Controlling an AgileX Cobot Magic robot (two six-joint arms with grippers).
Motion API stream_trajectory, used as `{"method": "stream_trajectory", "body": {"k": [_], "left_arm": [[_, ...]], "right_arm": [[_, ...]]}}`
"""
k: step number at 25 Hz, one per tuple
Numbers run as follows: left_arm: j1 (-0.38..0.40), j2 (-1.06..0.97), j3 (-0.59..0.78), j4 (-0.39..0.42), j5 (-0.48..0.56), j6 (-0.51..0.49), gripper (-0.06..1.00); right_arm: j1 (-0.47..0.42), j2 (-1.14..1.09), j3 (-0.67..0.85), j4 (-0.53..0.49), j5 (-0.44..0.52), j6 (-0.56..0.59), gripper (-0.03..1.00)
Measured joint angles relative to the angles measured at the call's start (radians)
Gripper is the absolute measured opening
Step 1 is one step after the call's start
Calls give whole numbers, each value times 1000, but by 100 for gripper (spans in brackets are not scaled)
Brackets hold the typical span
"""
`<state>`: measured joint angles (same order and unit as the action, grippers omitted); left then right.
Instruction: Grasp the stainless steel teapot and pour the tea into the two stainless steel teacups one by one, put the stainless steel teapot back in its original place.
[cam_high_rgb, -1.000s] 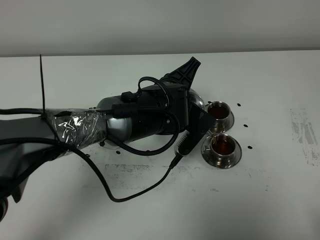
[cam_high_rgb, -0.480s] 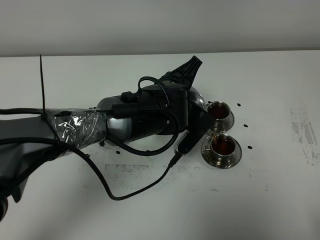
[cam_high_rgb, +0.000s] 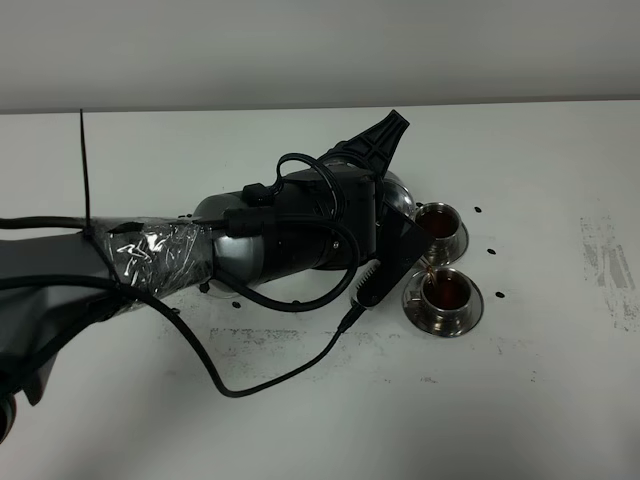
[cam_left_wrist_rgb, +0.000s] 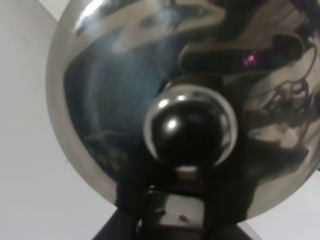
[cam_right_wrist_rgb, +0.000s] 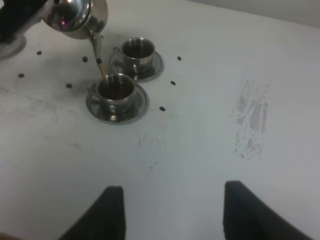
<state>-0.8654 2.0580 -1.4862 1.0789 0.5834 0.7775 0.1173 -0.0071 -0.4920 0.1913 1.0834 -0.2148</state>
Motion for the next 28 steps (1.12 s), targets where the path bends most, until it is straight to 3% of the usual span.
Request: {"method": "stream_trajectory", "body": {"k": [28], "left_arm": [[0,0,0,3,0,0,18]], "right_arm": [[0,0,0,0,0,0,43]]}}
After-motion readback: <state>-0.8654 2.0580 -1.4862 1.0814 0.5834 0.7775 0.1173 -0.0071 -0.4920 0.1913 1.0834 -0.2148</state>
